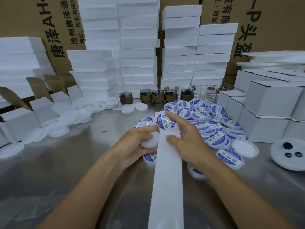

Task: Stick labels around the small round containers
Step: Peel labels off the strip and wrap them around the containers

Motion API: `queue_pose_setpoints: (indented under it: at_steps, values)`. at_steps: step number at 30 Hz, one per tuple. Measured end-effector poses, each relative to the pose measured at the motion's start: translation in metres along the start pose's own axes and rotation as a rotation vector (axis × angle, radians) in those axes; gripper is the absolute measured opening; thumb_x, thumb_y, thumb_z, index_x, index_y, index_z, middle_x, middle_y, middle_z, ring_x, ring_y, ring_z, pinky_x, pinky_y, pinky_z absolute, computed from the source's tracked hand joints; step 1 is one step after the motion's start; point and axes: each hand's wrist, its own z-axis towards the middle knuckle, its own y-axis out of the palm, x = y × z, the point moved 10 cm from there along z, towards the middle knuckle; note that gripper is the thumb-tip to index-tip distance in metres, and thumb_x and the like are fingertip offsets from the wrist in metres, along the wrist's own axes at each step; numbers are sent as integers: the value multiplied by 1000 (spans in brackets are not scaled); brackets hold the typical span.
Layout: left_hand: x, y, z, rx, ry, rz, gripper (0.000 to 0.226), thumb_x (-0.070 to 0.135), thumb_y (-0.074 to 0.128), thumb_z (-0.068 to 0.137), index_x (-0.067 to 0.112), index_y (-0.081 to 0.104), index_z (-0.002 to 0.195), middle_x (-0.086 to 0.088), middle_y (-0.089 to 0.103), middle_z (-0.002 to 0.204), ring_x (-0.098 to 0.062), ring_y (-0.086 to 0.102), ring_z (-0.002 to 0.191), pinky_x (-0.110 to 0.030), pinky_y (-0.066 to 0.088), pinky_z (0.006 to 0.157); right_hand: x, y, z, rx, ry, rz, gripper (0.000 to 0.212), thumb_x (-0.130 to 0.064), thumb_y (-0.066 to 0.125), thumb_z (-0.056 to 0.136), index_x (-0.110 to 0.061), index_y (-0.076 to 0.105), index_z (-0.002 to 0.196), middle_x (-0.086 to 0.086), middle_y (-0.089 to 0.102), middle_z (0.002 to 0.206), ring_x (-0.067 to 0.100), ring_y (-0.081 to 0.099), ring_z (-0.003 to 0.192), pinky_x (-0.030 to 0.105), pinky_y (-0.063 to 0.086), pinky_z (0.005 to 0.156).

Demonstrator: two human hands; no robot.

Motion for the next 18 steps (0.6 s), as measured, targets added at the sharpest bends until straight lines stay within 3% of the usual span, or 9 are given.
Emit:
queue_pose_setpoints:
  at_steps: [2,4,7,9,12,15,16,18]
  values:
    - [3,3,1,-24,27,-3,31,-1,39,93,8,67,101,-10,72,103,-27,70,93,-36,59,72,0,5,-1,-44,9,101,72,5,50,85,-47,38,133,-21,47,130,-10,55,100,16,53,72]
    - [9,1,2,4,78,12,25,11,46,95,8,69,106,-11,71,108,-28,68,100,-40,57,81,2,8,-3,-68,39,123,75,4,51,85,-49,32,134,-15,52,124,8,63,97,27,56,65]
    - [16,-13,2,154,146,76,23,28,55,92,15,74,89,-7,74,94,-20,72,81,-38,58,77,5,10,-3,-93,73,36,72,-2,53,84,-50,31,134,-29,46,107,7,64,86,20,51,56]
    - [19,-13,1,163,193,141,18,27,60,88,16,74,88,-4,75,91,-17,72,79,-33,60,71,4,12,-3,-102,73,29,66,-1,52,84,-47,39,130,-32,47,104,3,64,81,18,52,56]
    - [18,-7,0,114,228,200,23,28,67,81,14,72,99,-7,74,98,-23,71,90,-36,58,78,-3,12,-3,-93,22,-7,55,-5,56,85,-45,49,122,-29,50,115,-3,58,99,20,53,76]
    - [18,-9,1,134,234,200,30,30,74,69,18,72,96,-6,75,94,-23,71,87,-35,58,75,-7,14,-3,-98,-13,-31,40,-20,60,88,-44,53,119,-24,50,124,-2,51,113,27,48,91]
    - [18,-11,2,148,234,197,27,27,75,70,17,72,95,-7,75,93,-24,71,86,-35,58,75,-8,14,-3,-92,-21,-29,35,-27,59,89,-44,54,119,-26,53,120,-7,52,108,21,47,89]
    - [17,-15,3,177,232,176,23,22,76,72,16,72,94,-9,74,94,-26,71,86,-37,57,76,-7,9,-3,-27,-24,-27,30,-38,55,89,-42,55,119,-27,62,89,-10,56,72,6,41,64]
